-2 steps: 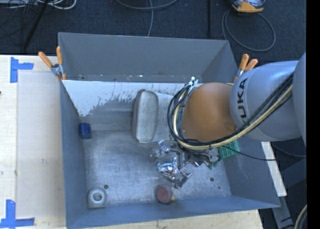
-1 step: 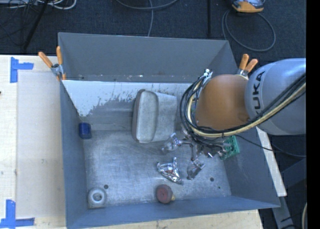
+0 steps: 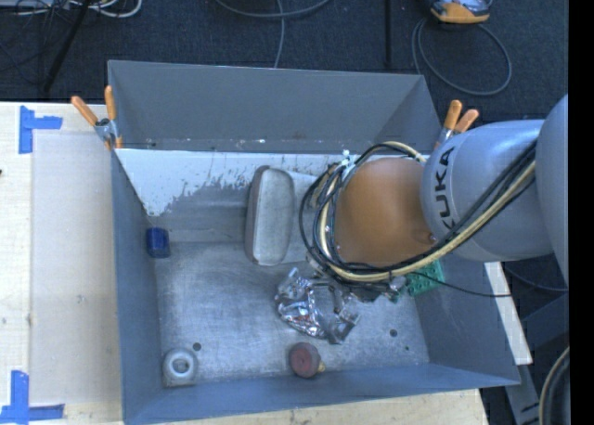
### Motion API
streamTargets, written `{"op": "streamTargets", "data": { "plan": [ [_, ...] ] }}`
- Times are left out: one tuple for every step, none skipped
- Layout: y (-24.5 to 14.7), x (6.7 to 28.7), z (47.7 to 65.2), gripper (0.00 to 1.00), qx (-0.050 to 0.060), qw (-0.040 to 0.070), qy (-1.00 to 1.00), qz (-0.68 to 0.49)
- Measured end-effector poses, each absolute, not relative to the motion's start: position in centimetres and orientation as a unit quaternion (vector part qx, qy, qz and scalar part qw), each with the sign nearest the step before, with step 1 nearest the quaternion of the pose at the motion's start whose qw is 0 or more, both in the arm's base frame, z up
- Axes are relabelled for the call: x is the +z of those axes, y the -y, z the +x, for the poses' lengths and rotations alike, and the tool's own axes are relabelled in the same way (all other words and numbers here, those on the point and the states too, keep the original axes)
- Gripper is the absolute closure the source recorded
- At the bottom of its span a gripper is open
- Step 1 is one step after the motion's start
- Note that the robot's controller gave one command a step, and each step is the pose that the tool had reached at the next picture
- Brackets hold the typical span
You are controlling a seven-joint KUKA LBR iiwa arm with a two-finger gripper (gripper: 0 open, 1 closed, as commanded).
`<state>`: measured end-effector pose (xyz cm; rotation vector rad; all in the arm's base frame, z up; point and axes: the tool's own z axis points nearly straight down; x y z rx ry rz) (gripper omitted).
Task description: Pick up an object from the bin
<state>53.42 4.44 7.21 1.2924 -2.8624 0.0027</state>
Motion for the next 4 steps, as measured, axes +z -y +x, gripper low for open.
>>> {"op": "streamTargets", "data": {
  "plan": [
    [-4.4, 7.3, 53.5, 0.0, 0.001, 0.001, 0.912, 0.411],
    [-4.5, 7.4, 53.5, 1.0, 0.001, 0.001, 0.911, 0.412],
    [-4.6, 9.0, 53.5, 1.0, 0.0, 0.0, 0.911, 0.411],
    [-4.7, 13.6, 53.6, 1.0, 0.0, -0.002, 0.912, 0.41]
  ]
}}
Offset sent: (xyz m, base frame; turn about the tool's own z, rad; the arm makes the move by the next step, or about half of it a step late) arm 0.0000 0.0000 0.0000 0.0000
